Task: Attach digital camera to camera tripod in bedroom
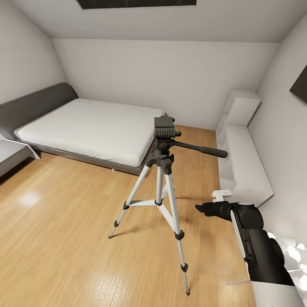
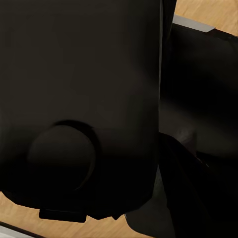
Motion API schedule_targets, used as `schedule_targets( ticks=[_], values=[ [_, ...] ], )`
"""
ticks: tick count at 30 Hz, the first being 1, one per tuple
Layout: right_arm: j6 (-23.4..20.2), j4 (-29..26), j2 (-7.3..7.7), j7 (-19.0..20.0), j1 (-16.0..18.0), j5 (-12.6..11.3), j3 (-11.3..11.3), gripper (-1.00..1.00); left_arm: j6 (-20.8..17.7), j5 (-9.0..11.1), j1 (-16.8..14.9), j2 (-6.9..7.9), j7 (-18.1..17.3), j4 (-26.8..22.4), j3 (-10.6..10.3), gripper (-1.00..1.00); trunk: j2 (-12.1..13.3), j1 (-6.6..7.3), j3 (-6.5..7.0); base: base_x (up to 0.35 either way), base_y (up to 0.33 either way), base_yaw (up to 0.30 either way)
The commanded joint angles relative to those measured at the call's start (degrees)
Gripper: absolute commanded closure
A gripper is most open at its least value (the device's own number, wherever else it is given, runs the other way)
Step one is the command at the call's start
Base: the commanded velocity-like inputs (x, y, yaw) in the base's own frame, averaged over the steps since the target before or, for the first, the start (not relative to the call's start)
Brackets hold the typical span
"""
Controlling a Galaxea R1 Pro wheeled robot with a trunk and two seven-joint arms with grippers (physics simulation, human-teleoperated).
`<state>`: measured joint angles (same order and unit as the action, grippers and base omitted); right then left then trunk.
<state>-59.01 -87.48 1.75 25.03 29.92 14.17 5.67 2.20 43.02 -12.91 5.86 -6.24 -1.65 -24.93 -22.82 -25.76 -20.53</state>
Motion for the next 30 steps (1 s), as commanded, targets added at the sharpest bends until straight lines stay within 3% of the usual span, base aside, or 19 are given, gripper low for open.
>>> schedule_targets(
  ticks=[1, 13, 20, 30],
  values=[
    [-0.2, -0.1, 0.04, 0.6, 0.0, 0.6, 0.0, -1.00, 0.2, 0.5, 0.0, 0.00, -0.3, 0.1, -0.5, 1.00, -0.1, -0.03, -0.09, 0.000, 0.000, 0.000],
    [-0.2, -0.4, 0.86, 0.8, 0.0, 0.6, 0.0, -1.00, 0.2, 0.5, 0.0, 0.03, -0.3, 0.1, -0.5, 1.00, -0.1, -0.03, -0.09, 0.000, 0.000, 0.000],
    [-0.2, -0.6, 1.19, 2.8, 0.0, 0.4, -0.1, -1.00, 0.2, 0.5, -0.1, 0.03, -0.3, 0.1, -0.6, 1.00, -0.1, -0.03, -0.09, 0.000, 0.000, 0.000],
    [1.2, -0.7, 4.31, 6.0, 0.0, 0.7, -1.6, -1.00, 0.2, 0.5, -0.1, 0.03, -0.3, 0.1, -0.6, 1.00, -0.1, -0.03, -0.09, 0.000, 0.000, 0.000]
  ],
)
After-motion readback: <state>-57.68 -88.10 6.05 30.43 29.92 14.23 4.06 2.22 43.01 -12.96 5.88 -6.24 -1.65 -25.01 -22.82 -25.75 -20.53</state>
